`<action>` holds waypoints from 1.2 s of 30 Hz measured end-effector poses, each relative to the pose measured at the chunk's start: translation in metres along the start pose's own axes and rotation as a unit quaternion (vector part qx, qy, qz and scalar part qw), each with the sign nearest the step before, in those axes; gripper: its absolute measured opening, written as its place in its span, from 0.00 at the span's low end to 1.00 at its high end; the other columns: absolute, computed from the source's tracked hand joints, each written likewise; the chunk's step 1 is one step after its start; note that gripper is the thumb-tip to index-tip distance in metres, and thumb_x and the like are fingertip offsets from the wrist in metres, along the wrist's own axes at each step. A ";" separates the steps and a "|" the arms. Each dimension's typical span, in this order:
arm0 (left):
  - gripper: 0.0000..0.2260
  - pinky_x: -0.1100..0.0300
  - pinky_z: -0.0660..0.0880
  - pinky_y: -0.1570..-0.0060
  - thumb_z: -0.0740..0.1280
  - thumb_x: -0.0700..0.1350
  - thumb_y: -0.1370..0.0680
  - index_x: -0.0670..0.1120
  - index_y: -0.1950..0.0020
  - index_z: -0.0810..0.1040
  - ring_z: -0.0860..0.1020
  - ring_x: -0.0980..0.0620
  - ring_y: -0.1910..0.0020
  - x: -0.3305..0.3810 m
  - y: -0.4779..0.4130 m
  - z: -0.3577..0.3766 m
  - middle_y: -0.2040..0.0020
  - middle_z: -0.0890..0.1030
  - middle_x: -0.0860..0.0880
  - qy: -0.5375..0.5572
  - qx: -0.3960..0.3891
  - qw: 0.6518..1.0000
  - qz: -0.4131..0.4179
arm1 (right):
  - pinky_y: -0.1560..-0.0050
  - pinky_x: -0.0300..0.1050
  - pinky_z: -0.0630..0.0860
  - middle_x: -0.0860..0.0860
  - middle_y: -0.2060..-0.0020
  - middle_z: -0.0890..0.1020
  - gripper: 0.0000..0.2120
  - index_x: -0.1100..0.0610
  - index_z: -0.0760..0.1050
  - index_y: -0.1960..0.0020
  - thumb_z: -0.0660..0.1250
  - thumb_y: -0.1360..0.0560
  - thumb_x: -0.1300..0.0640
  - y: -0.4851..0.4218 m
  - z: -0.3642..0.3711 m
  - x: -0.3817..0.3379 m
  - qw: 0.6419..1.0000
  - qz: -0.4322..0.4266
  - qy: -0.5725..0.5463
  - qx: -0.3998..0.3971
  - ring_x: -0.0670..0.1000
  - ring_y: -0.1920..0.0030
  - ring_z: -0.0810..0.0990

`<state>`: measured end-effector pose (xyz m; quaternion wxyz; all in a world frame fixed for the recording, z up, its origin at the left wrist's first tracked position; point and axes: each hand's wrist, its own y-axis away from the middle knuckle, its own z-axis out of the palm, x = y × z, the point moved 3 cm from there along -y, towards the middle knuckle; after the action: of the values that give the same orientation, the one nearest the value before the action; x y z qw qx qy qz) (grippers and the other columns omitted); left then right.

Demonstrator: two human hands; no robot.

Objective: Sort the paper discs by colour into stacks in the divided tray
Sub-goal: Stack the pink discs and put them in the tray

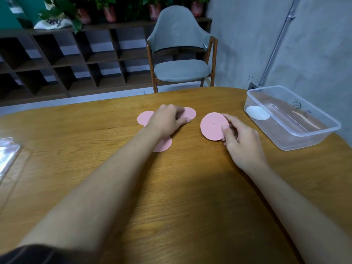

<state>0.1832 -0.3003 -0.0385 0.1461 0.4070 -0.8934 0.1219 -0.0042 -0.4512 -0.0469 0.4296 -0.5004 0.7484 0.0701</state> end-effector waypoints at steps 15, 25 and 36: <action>0.05 0.57 0.75 0.57 0.65 0.40 0.17 0.42 0.44 0.78 0.79 0.49 0.58 0.001 0.082 -0.023 0.58 0.80 0.50 0.077 0.187 0.973 0.109 | 0.56 0.21 0.68 0.45 0.56 0.80 0.18 0.49 0.73 0.26 0.62 0.15 0.55 0.006 0.001 -0.011 0.999 -0.016 -0.035 -0.026 0.42 0.58 0.79; 0.07 0.68 0.78 0.55 0.76 0.40 0.23 0.48 0.46 0.87 0.84 0.57 0.59 0.014 0.108 -0.002 0.53 0.87 0.52 0.343 0.160 0.926 0.017 | 0.47 0.41 0.78 0.47 0.57 0.83 0.21 0.47 0.71 0.23 0.63 0.16 0.57 0.011 0.010 -0.018 0.996 -0.051 -0.048 -0.059 0.46 0.57 0.82; 0.17 0.72 0.77 0.48 0.78 0.45 0.24 0.47 0.35 0.85 0.83 0.64 0.49 0.027 0.115 0.004 0.45 0.88 0.54 0.306 0.217 0.927 -0.014 | 0.42 0.45 0.76 0.50 0.55 0.81 0.22 0.48 0.67 0.21 0.56 0.14 0.56 0.015 0.018 -0.023 0.991 -0.043 -0.066 -0.112 0.48 0.54 0.81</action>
<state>0.0779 -0.2467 -0.0443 0.3219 0.3844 -0.7512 0.4292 -0.0027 -0.4185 -0.0460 0.4214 -0.5717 0.6837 0.1680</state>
